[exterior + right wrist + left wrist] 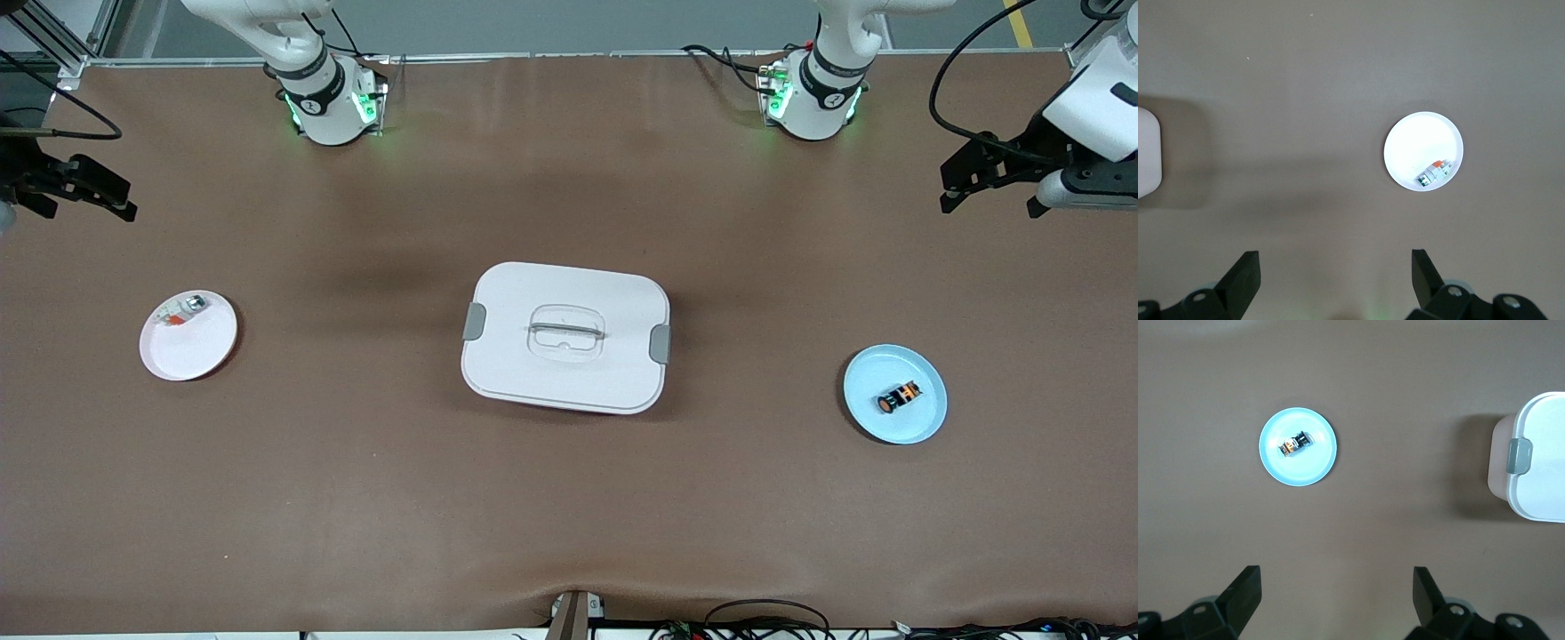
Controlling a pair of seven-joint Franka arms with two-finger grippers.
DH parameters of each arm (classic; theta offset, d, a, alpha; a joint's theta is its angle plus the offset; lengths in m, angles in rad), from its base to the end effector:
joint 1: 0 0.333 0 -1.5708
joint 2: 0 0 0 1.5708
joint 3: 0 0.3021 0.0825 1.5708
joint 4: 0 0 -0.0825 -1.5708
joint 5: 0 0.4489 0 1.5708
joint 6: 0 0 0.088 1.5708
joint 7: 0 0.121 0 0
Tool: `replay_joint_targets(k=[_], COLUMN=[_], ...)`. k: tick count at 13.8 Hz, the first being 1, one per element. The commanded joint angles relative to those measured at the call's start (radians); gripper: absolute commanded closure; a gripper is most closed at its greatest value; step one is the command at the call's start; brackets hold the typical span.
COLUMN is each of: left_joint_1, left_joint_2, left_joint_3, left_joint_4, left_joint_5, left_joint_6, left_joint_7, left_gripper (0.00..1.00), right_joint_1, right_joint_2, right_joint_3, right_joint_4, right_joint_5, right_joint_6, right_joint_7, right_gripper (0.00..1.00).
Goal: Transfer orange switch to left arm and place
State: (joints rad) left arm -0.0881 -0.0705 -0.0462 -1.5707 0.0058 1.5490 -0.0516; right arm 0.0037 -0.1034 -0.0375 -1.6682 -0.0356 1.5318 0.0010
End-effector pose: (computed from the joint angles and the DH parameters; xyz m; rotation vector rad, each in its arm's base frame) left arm 0.5914 -0.0801 0.6375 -3.1335 0.1292 -0.0774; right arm 0.5827 -0.0251 0.6034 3.1095 -0.0549 -0.0522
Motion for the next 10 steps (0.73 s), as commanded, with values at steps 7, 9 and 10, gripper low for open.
replay_joint_targets(k=[7,9,10], left_joint_1=[0.004,0.004,0.002], left_joint_2=[0.012,0.012,0.012], left_joint_3=[-0.001,-0.001,-0.001], left_joint_4=[0.027,0.027,0.027], left_joint_5=[0.017,0.017,0.017], left_joint_6=[-0.007,-0.007,-0.007], left_joint_7=[0.001,-0.001,-0.004], left_gripper=[0.0,0.0,0.0], right_joint_1=[-0.024,-0.039,-0.039], right_joint_2=[-0.015,-0.015,-0.015], right_joint_3=[-0.012,-0.01,-0.01], right_joint_4=[-0.018,-0.018,-0.019], right_joint_5=[0.054,0.06,0.06], right_joint_6=[0.01,0.01,0.008], right_joint_7=[0.008,0.011,0.01], right_gripper=[0.0,0.0,0.0])
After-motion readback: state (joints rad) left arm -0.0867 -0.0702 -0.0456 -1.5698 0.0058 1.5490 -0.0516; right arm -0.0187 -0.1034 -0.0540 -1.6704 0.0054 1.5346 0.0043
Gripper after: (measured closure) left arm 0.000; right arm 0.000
